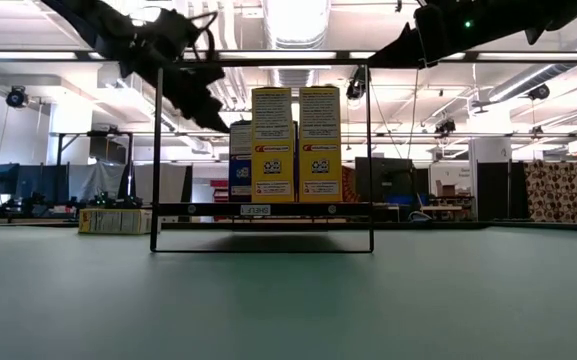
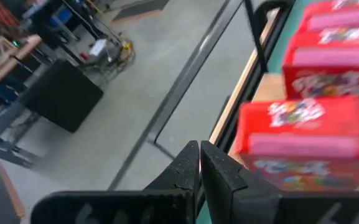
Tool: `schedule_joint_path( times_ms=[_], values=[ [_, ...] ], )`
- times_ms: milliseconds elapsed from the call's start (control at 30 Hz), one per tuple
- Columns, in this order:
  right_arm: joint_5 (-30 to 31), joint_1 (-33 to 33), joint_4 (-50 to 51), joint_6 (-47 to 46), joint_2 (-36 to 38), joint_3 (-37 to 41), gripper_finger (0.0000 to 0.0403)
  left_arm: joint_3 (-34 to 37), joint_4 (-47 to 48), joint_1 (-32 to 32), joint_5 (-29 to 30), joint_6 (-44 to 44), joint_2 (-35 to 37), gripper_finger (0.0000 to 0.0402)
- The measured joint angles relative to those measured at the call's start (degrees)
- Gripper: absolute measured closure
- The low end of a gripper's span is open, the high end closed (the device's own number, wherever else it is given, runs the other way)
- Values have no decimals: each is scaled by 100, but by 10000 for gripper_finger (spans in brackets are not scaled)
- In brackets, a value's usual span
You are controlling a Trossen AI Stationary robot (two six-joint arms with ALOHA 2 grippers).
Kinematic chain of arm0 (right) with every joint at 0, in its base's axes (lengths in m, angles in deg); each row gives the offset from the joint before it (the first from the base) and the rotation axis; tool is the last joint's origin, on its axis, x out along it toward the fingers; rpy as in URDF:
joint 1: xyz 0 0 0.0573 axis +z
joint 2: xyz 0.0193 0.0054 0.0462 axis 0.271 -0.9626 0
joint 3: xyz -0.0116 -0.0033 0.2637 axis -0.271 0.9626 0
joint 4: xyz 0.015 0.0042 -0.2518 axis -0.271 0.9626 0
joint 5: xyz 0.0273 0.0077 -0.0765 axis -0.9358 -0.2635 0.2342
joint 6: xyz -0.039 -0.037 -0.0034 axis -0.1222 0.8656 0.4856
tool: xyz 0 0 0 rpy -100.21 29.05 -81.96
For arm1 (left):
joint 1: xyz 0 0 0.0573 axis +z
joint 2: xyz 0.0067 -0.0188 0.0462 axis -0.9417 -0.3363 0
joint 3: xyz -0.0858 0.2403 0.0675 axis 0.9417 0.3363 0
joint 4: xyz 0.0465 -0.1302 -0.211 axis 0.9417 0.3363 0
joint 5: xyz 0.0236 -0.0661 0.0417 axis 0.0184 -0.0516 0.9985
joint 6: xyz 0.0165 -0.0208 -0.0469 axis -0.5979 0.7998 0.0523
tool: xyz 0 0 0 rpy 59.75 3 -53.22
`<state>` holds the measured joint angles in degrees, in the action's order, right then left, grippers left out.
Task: Stack cereal on shelf
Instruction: Put the red cereal box on the shelf aligned with the other red cereal box
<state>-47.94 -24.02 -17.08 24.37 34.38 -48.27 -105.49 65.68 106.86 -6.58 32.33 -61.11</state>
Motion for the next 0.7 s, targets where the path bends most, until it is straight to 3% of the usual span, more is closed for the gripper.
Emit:
schedule_joint_path(
  times_ms=[233,700],
  values=[
    [-1,0,0,27,0,0,394,0,-166,385,-712,106,-345,402],
    [0,0,22,61,0,0,394,2,-656,417,-974,175,-754,401]
  ],
)
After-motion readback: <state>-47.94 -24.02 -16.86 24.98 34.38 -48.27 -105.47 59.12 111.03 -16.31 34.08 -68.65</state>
